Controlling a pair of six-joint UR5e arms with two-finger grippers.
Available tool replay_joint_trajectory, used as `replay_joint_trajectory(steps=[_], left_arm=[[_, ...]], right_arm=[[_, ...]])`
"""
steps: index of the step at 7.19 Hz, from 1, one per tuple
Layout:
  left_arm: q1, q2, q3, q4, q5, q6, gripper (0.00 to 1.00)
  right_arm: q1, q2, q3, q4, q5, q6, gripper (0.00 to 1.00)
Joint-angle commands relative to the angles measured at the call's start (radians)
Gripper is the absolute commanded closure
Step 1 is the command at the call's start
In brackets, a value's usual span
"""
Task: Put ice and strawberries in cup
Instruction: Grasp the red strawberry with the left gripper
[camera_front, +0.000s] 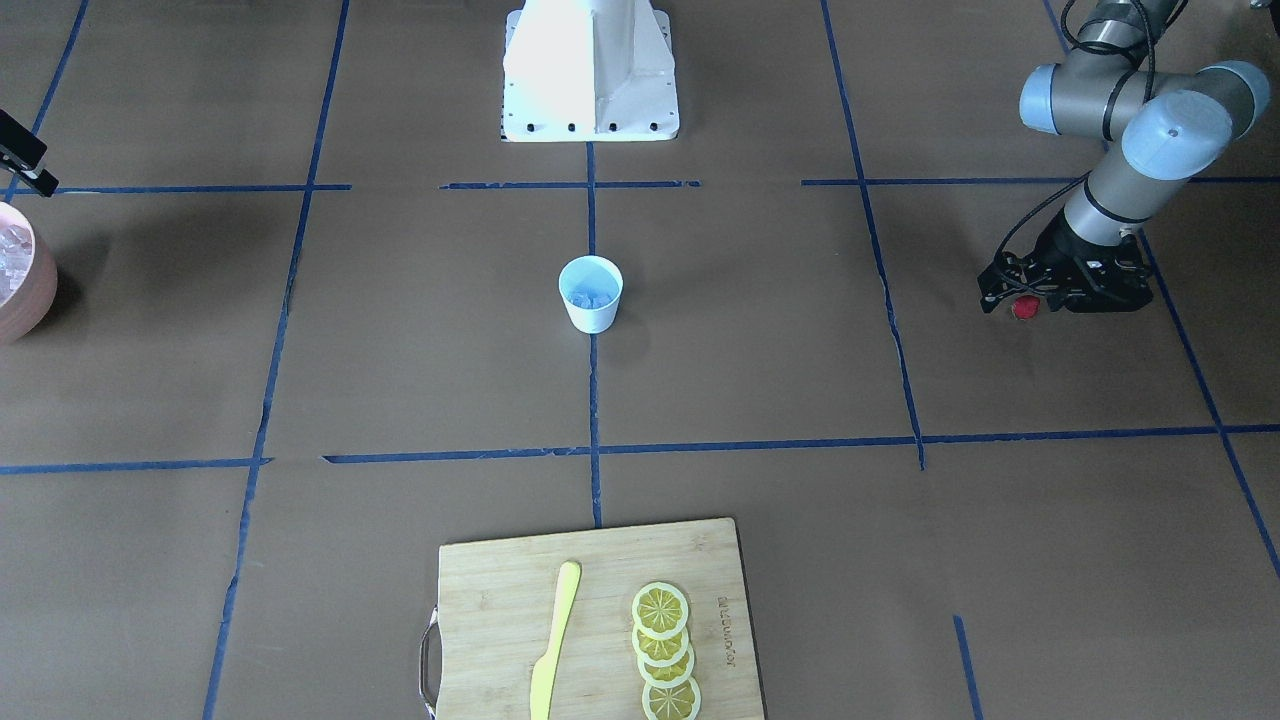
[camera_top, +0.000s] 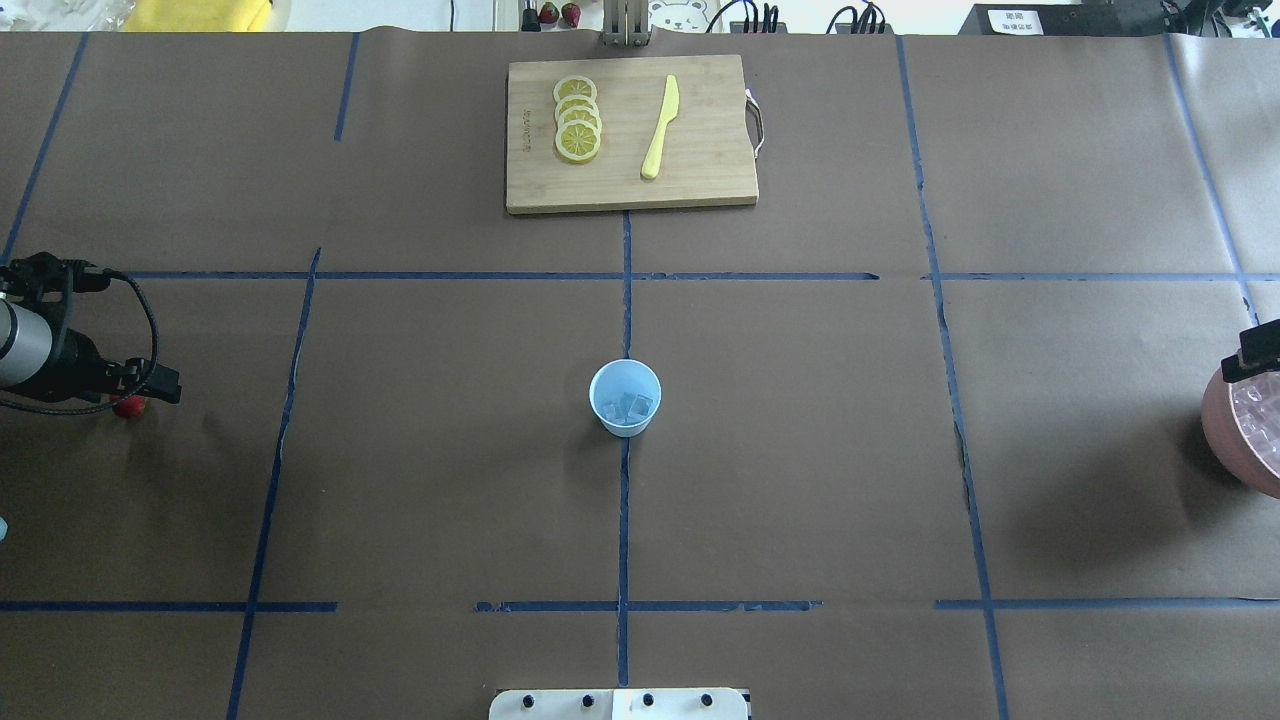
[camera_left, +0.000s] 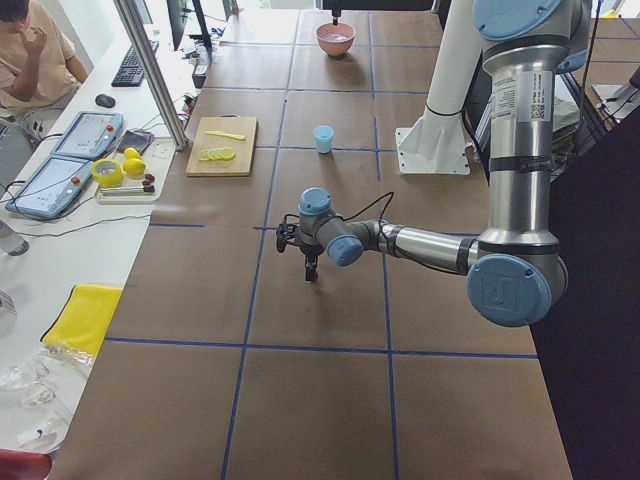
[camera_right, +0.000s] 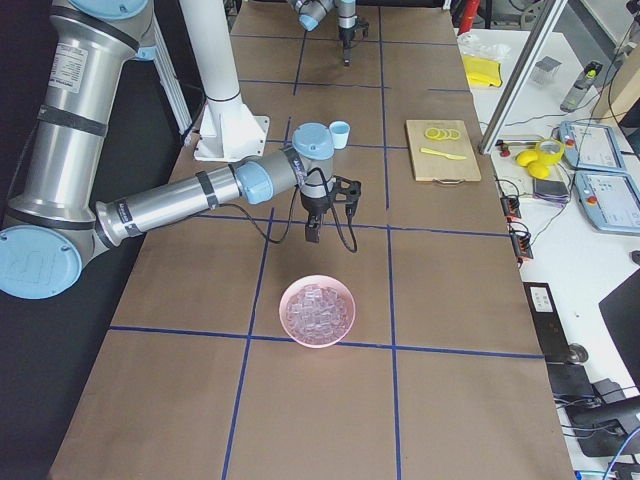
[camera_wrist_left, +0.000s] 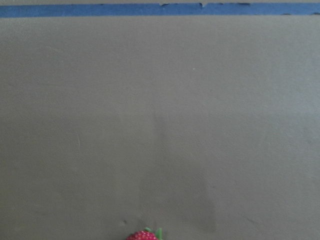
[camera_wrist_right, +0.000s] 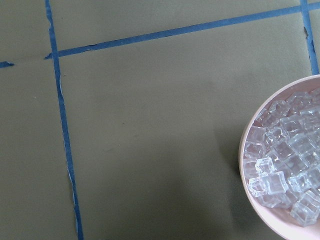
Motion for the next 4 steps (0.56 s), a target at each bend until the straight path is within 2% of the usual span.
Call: replay_joint_trajectory(steps=[1,3,4], left_arm=[[-0.001,0.007,0.008,-0.007,-0.003,-0.004,0.01],[-0.001,0.009,0.011,-0.006,-0.004,-0.003,0.12],[-0.001,0.009,0.025,-0.006,-0.004,-0.001,0.14]], right_arm=[[0.001,-0.001,0.001,0.000,-0.001,0.002,0.00],[0.001,0.001,0.001,-0.001,-0.001,0.002,0.00],[0.001,0.001,0.001,-0.001,-0.001,0.002,0.00]])
